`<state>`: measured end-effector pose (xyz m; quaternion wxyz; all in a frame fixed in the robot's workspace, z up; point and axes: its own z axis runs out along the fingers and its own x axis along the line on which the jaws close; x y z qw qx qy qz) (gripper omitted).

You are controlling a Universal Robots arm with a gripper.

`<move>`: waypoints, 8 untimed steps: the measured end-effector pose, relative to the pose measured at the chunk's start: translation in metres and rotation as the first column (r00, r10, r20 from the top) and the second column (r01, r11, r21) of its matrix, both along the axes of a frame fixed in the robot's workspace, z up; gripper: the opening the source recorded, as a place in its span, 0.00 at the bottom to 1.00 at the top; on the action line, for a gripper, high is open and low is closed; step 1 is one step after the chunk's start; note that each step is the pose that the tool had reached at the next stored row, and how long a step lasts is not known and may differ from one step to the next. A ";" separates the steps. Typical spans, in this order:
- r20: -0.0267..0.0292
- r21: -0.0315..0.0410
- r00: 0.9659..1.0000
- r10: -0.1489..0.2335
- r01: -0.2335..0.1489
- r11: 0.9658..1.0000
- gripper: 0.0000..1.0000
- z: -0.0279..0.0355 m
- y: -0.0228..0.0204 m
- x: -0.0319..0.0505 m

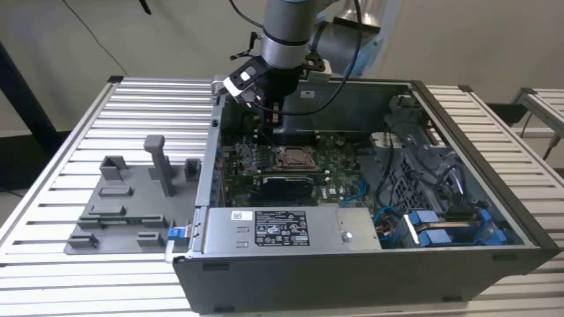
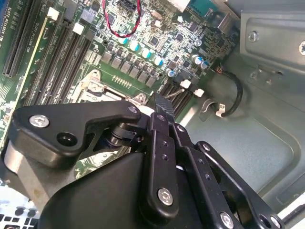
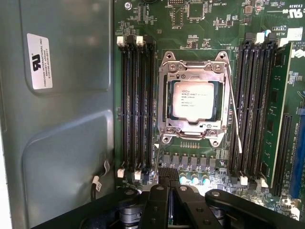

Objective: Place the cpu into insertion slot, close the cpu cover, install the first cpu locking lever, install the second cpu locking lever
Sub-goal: 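Install the first cpu locking lever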

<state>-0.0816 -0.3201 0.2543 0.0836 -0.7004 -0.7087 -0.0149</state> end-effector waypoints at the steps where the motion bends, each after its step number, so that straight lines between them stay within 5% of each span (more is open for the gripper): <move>1: 0.000 0.000 1.000 0.000 0.000 1.000 0.11 0.0000 0.0000 -0.0002; 4: 0.001 0.000 0.999 0.040 -0.040 0.999 0.11 0.0005 -0.0001 -0.0004; 8: 0.004 0.000 0.994 0.112 -0.112 0.994 0.11 0.0027 0.0000 -0.0003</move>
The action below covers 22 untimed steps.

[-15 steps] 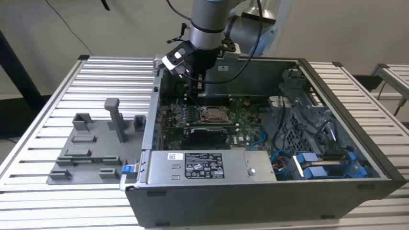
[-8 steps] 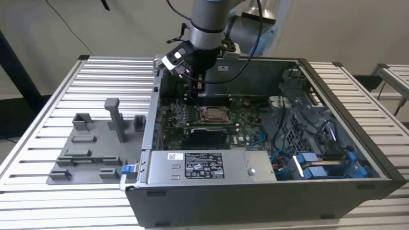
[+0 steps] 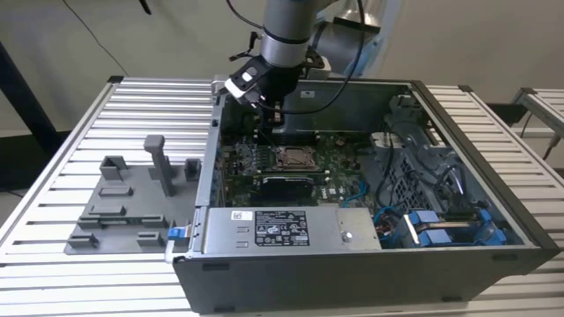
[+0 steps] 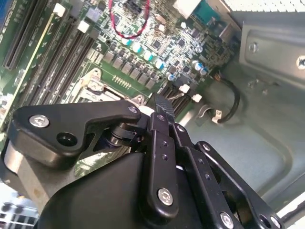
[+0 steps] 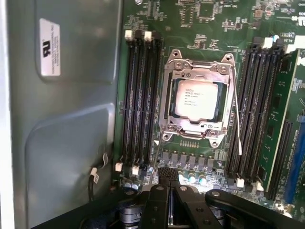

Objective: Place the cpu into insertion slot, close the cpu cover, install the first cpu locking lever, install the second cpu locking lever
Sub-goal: 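Install the first cpu locking lever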

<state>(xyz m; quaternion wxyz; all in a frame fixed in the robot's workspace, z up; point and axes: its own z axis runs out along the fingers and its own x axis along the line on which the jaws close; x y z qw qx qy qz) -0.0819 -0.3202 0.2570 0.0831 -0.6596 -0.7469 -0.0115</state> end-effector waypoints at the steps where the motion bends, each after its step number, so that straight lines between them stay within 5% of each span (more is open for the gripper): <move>1: 0.003 0.000 1.000 0.015 -0.015 1.000 0.11 0.0007 0.0000 0.0000; 4: 0.016 0.000 0.999 0.052 -0.052 0.999 0.11 0.0014 0.0000 0.0000; 9: 0.018 -0.001 0.998 0.057 -0.057 0.998 0.11 0.0014 0.0001 -0.0037; 12: 0.018 0.000 0.995 0.097 -0.097 0.995 0.11 0.0014 0.0002 -0.0041; 17: 0.023 -0.001 0.982 0.187 -0.187 0.982 0.11 0.0013 0.0003 -0.0040; 22: 0.025 -0.004 0.961 0.275 -0.275 0.961 0.11 0.0012 0.0003 -0.0041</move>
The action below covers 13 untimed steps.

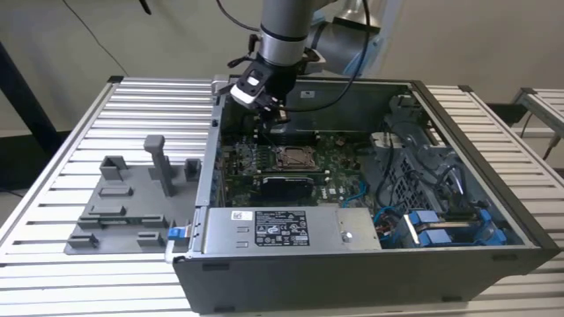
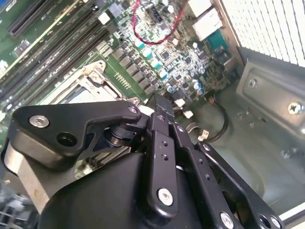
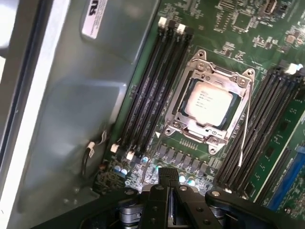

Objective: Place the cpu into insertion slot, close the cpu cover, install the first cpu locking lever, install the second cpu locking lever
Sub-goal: 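Install the first cpu locking lever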

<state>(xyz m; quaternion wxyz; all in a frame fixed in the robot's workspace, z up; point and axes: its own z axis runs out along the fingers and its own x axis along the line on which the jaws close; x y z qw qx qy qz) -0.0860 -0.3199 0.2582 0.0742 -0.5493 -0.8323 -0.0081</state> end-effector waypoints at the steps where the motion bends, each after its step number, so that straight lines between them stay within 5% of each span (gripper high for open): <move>1: 0.001 -0.001 1.000 0.018 -0.018 1.000 0.11 0.0000 0.0000 0.0000; 9: 0.006 -0.006 0.992 0.129 -0.129 0.992 0.11 -0.0009 -0.0001 0.0000; 13: 0.018 -0.008 0.984 0.175 -0.175 0.985 0.11 -0.0012 0.0000 0.0000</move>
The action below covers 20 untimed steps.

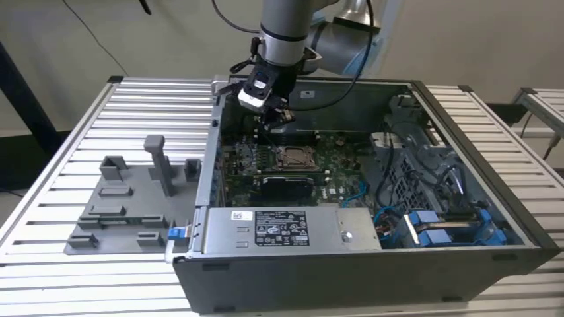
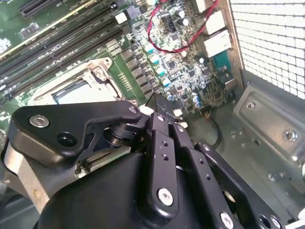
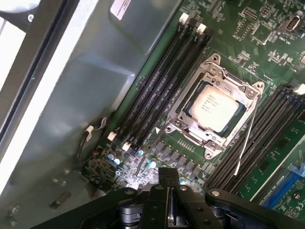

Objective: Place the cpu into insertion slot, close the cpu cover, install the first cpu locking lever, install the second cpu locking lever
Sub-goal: 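Install the first cpu locking lever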

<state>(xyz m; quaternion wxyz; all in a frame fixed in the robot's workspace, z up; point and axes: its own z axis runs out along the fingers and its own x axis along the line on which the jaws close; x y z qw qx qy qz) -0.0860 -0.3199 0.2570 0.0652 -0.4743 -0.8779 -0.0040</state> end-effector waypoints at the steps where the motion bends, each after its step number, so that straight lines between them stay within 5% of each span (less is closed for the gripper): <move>1: 0.003 0.000 1.000 0.018 -0.018 1.000 0.11 -0.0001 0.0000 0.0000; 7: 0.012 -0.001 0.993 0.114 -0.114 0.993 0.11 -0.0009 0.0000 0.0000; 14: 0.025 -0.001 0.979 0.200 -0.200 0.980 0.11 -0.0013 0.0003 0.0000; 20: 0.037 0.019 0.972 0.230 -0.231 0.973 0.11 -0.0031 0.0028 -0.0016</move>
